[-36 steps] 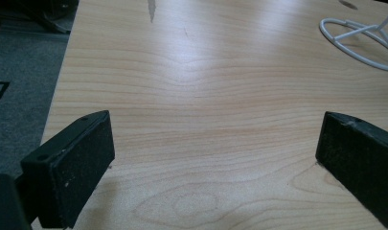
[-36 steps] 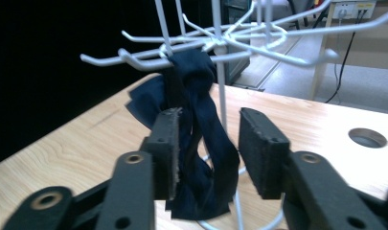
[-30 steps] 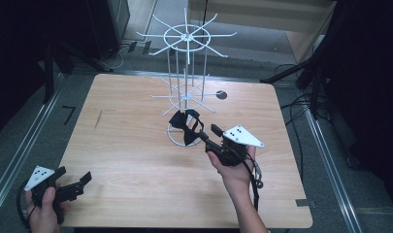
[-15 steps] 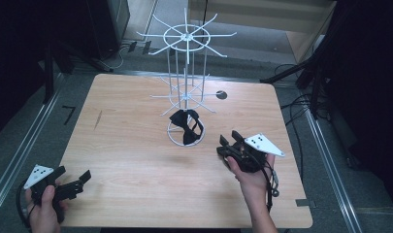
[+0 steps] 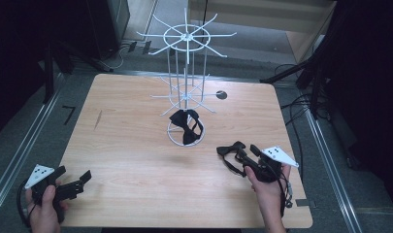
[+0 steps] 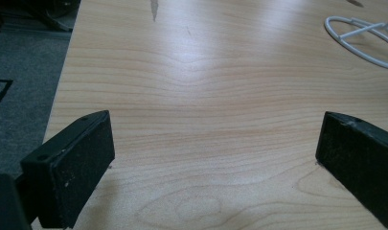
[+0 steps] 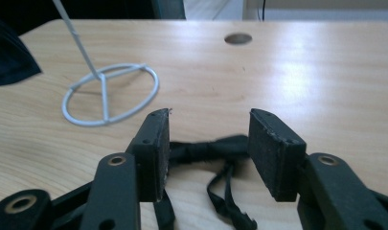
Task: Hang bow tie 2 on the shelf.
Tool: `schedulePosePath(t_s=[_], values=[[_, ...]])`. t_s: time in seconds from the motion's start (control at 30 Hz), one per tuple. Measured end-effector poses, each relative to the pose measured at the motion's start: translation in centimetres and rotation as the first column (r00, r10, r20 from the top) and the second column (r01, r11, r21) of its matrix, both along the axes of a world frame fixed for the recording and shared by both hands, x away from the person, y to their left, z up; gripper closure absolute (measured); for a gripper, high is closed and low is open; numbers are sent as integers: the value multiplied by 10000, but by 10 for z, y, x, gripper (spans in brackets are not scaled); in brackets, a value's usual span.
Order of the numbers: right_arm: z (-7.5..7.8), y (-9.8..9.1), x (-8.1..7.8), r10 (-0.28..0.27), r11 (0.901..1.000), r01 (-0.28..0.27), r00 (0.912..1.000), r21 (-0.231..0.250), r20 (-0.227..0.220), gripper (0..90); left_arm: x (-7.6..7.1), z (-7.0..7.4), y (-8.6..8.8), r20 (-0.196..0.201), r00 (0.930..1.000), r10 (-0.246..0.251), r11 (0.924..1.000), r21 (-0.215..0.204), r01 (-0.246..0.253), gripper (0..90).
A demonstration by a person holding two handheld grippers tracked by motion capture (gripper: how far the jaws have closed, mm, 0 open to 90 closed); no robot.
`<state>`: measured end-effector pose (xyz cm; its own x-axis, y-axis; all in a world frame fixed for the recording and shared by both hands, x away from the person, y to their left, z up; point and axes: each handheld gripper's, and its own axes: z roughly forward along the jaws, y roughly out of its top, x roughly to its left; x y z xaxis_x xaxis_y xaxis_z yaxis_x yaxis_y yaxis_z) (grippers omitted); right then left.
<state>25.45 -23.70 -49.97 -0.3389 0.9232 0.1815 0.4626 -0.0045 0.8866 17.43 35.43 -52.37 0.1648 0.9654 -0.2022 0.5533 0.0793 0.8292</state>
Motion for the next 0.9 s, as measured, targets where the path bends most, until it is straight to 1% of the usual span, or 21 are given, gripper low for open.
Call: schedulePosePath(t_s=[0.07, 0.1, 0.13, 0.3, 0.5, 0.57, 0.67, 0.7, 0.77, 0.8, 0.83, 0.9], values=[[-4, -1, 2, -6, 10000, 9, 9996, 95, -297, 514, 0, 0, 0, -29, 10000, -28, 10000, 42, 28, 0], [-6, -2, 3, -21, 10000, 22, 9994, 38, -335, 516, 0, 0, 0, -29, 10000, -34, 10000, 38, 34, 0], [-8, -3, 4, -57, 10000, 61, 9989, 68, -469, 516, 0, 0, 0, -15, 10000, -36, 10000, 3, 36, 0], [-18, -9, 6, -302, 9989, 334, 9949, 324, -962, 520, 0, 0, -1, -5, 10000, -79, 10000, 48, 79, 0], [-21, -9, 6, -288, 9992, 317, 9940, 259, -1056, 500, 1, 0, -1, -25, 9999, -129, 9999, 44, 129, 0], [-23, -8, 7, -330, 9990, 362, 9924, 248, -1185, 487, 1, 0, -1, -38, 9999, -120, 9999, 34, 120, 0], [-25, -8, 10, -341, 9993, 359, 9916, 121, -1249, 442, 1, 0, 0, -75, 9999, -108, 9999, 9, 108, 0], [-26, -8, 11, -443, 9988, 467, 9897, 148, -1358, 425, 1, 0, 0, -77, 9999, -114, 9999, 12, 114, 0], [-28, -8, 13, -412, 9989, 439, 9889, 160, -1425, 403, 1, 0, -1, -58, 9999, -115, 9999, 44, 116, 0], [-29, -7, 14, -344, 9992, 375, 9869, 168, -1578, 396, 1, 0, -1, -49, 9999, -118, 9999, 47, 119, 0], [-31, -7, 15, -272, 9996, 288, 9852, 71, -1693, 386, 1, 0, -1, -45, 9999, -120, 9999, 43, 120, 0], [-33, -5, 16, -215, 9998, 213, 9841, -30, -1764, 383, 1, 0, 0, -76, 9999, -132, 9999, 10, 133, 0]])
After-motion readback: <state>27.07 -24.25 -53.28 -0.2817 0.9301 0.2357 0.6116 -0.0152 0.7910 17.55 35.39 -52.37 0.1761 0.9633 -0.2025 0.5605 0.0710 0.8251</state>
